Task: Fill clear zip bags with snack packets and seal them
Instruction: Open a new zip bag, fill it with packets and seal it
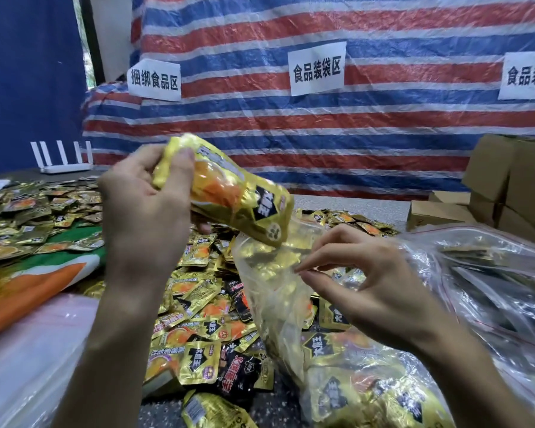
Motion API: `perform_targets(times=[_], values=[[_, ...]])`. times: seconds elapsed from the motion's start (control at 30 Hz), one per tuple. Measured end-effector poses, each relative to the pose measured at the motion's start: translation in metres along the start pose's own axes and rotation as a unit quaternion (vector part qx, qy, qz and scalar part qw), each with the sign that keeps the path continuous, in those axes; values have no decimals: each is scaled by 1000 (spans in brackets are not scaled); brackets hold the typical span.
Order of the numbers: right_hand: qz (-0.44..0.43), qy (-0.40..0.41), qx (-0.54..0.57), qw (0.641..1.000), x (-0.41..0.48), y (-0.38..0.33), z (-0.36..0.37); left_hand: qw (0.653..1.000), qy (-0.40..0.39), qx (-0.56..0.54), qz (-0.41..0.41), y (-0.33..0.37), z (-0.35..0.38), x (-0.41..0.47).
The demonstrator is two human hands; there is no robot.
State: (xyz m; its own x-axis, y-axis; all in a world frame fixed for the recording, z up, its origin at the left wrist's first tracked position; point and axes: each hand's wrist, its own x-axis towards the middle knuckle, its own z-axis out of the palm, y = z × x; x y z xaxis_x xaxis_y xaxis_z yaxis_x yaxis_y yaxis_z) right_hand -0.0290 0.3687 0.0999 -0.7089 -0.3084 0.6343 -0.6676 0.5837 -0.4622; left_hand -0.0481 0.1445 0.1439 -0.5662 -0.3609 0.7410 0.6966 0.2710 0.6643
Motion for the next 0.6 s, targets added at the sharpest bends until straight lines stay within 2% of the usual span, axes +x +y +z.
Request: perform_targets(times=[0.13, 0.23, 0.3, 0.37, 0.47, 0.5, 0.6], values=[[-37, 23, 7, 999, 0, -3, 5, 986, -77, 145, -13, -5, 20, -14], [-53, 22, 9, 998, 1, -3, 11, 970, -119, 213, -17, -9, 37, -28], [-61, 26, 8, 998, 1, -3, 14, 947, -124, 296, -11, -9, 48, -40], [-63, 35, 6, 997, 2, -3, 15, 924, -163, 344, -25, -8, 56, -48], [-63, 64, -4, 996, 3, 0, 12, 910, -293, 279, -91, -7, 52, -43], [-54, 75, -19, 996, 3, 1, 11, 903, -334, 256, -86, -7, 46, -38], [-6, 94, -62, 994, 3, 4, 9, 868, -438, 233, 13, -5, 25, -27]])
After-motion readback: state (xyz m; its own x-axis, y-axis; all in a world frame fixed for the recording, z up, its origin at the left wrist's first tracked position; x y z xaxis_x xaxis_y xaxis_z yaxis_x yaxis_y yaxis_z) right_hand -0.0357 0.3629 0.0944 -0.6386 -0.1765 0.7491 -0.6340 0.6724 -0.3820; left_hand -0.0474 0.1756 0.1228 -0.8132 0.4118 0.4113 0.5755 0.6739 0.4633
